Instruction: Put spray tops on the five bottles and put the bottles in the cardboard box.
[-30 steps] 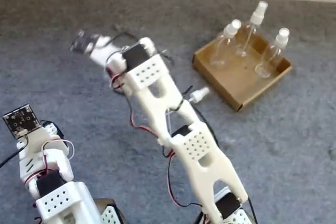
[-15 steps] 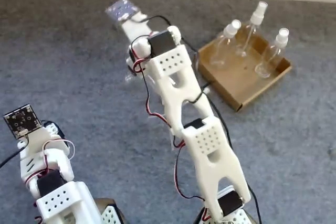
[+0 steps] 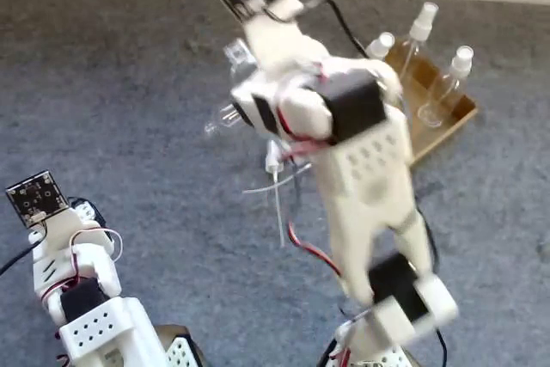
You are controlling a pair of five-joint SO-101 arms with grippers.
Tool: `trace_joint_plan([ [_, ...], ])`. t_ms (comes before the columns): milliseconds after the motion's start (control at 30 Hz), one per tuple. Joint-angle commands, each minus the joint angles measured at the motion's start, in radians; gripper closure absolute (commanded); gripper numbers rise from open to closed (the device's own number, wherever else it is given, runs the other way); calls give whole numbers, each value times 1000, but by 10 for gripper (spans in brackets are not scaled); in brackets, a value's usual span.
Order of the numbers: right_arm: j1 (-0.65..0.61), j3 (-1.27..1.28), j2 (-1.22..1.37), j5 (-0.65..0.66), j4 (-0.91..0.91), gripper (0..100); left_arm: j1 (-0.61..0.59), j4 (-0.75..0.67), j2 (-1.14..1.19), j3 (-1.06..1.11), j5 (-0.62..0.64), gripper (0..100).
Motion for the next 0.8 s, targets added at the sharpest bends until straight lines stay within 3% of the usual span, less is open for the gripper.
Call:
trace_joint_plan([
  [0,56,159,-245,-9,15,990,30,3,-13,25,-9,961],
  [167,197,318,-467,-15,-47,990,87,5,-13,25,-12,961],
  [433,335,690,-705,-15,-94,990,110,46,-13,25,-229,959],
  [600,429,952,-854,-15,-234,990,145,61,-13,25,-241,958],
  [767,496,1181,-1086,-15,-329,990,226,232,-13,-62,-292,959],
])
